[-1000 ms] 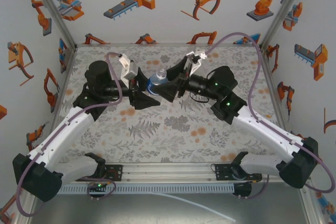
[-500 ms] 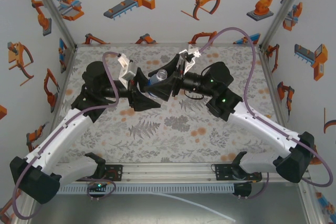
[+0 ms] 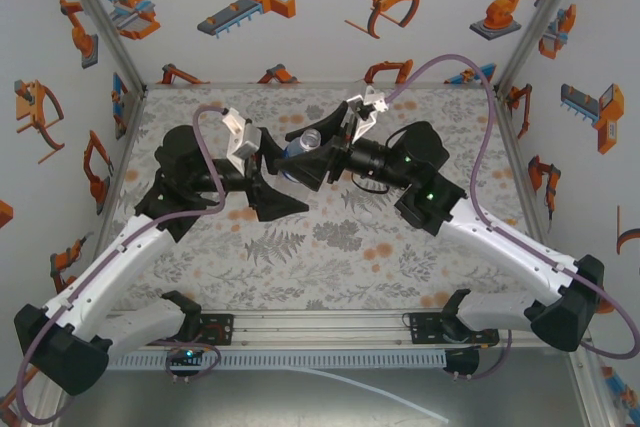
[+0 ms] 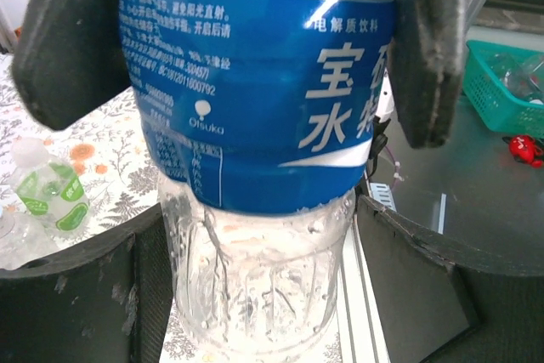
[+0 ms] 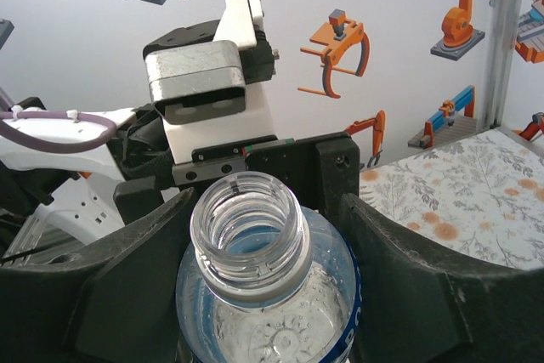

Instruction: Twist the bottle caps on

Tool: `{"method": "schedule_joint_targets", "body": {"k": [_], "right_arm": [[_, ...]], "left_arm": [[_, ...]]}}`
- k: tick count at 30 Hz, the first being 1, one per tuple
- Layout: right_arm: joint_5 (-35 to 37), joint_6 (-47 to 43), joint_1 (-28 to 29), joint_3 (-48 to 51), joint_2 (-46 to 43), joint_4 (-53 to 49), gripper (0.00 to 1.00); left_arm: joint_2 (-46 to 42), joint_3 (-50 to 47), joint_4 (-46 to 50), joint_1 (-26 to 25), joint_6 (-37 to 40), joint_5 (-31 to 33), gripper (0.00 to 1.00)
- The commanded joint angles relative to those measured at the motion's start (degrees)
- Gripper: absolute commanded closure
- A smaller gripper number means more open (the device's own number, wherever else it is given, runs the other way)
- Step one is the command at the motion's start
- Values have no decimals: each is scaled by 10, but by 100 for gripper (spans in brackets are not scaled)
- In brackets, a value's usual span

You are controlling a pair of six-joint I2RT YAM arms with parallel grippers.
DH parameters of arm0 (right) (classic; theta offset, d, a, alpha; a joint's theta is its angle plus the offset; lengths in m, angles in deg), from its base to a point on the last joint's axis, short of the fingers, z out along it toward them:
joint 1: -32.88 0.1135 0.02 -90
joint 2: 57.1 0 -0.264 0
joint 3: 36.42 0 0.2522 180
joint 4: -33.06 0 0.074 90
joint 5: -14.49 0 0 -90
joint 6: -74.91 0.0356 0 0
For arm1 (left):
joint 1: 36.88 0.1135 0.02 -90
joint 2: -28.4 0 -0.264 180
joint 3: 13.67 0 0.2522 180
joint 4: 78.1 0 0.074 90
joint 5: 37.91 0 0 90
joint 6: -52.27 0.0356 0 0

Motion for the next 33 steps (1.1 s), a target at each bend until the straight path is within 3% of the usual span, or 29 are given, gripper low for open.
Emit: {"method": "schedule_joint_targets", "body": {"k": [1,8,24,26,28,29,33], "right_arm": [[16,-10,10,-20,-12,29,77],[57,-9,17,-19,-23,4,79],[66,-7,21,-12,-29,1,79],[72,-8,21,-11,-30,-3,70],[82,-10,21,-14,-32,-13,46],[82,-14,21,-16,-33,-19,39],[98,-48,21,-35,-44,-77,30]], "left_arm": [[2,-2,-26,-10,-8,3,27],[-3,-12,-33,-18,2,16,33],[-15,-34,-73,-19,-15,30,53],[-17,-37,-74,-18,-15,37,55],[-19,-41,-74,-17,-15,55,58],[-21,-44,-73,-16,-16,62,62],[-27,-46,-56,4,-18,75,78]]}}
